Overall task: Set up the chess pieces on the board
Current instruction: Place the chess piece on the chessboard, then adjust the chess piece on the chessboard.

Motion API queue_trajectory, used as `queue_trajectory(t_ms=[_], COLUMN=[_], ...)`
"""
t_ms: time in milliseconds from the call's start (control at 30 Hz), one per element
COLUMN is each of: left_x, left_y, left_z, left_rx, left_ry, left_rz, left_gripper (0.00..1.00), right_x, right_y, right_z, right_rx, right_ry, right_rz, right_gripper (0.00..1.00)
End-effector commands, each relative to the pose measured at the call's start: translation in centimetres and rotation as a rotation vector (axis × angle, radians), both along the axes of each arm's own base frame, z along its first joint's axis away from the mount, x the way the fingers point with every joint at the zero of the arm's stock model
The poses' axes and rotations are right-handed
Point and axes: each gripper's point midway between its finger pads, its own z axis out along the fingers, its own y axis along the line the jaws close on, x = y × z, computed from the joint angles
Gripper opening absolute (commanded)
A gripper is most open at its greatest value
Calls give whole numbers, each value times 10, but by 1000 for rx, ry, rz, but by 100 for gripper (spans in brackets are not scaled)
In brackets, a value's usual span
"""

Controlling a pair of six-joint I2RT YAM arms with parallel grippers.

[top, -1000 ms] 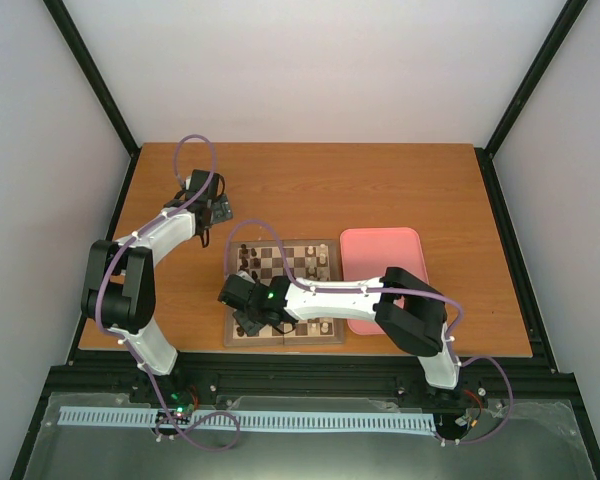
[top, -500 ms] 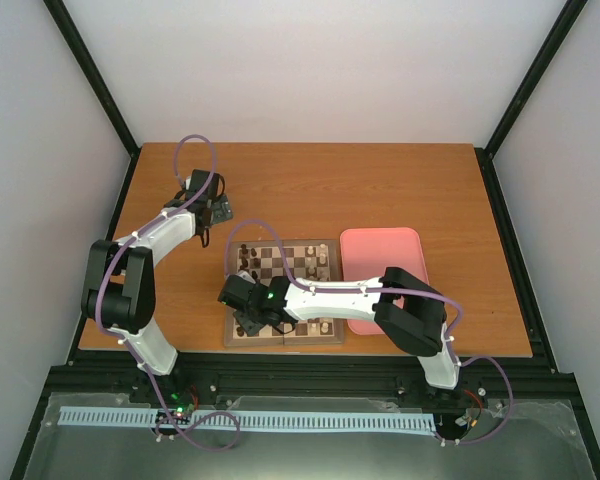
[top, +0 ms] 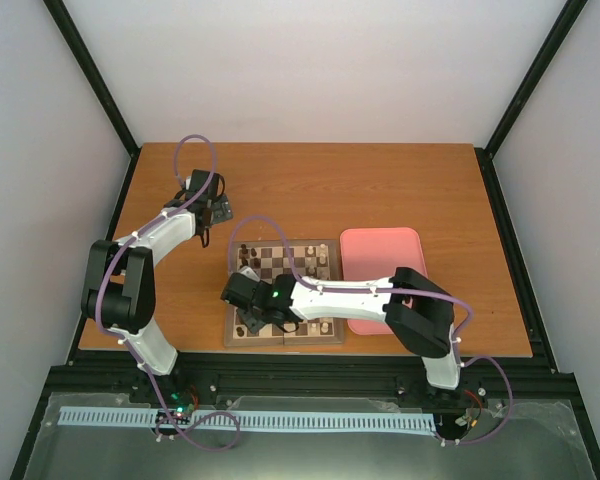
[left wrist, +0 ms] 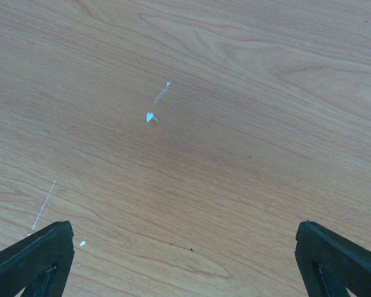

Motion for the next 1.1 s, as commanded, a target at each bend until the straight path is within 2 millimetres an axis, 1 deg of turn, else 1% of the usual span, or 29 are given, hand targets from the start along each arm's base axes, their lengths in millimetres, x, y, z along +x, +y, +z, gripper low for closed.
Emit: queue_trajectory(t_ms=[0, 167, 233, 300, 400, 700, 967, 1067], left_x=[9, 10, 10, 10, 10, 11, 12, 12], left_y=[-5, -5, -5, -5, -6, -5, -5, -4], left_z=[14, 14, 13, 13, 13, 12, 11, 10], left_rx=[6, 5, 5, 5, 5, 12, 13, 14], left_ry=[-30, -29, -27, -28, -26, -25, -21, -19], left_rz=[-11, -11, -11, -12, -12, -8, -9, -8], left_gripper=[100, 100, 100, 100, 100, 100, 100, 100], right_x=[2, 5, 10, 16, 24, 40, 41, 43], right_y=[-2, -3, -7, -11, -15, -12, 0, 2], right_z=[22, 31, 36, 36, 31, 22, 14, 11], right_rx=[34, 42, 37, 28, 15, 11, 14, 8], right_ry=[-46, -68, -93, -102, -92, -77, -45, -43], right_rz=[-6, -9, -30, -44, -59, -52, -15, -16], right_gripper=[35, 36, 38, 38, 38, 38, 38, 38])
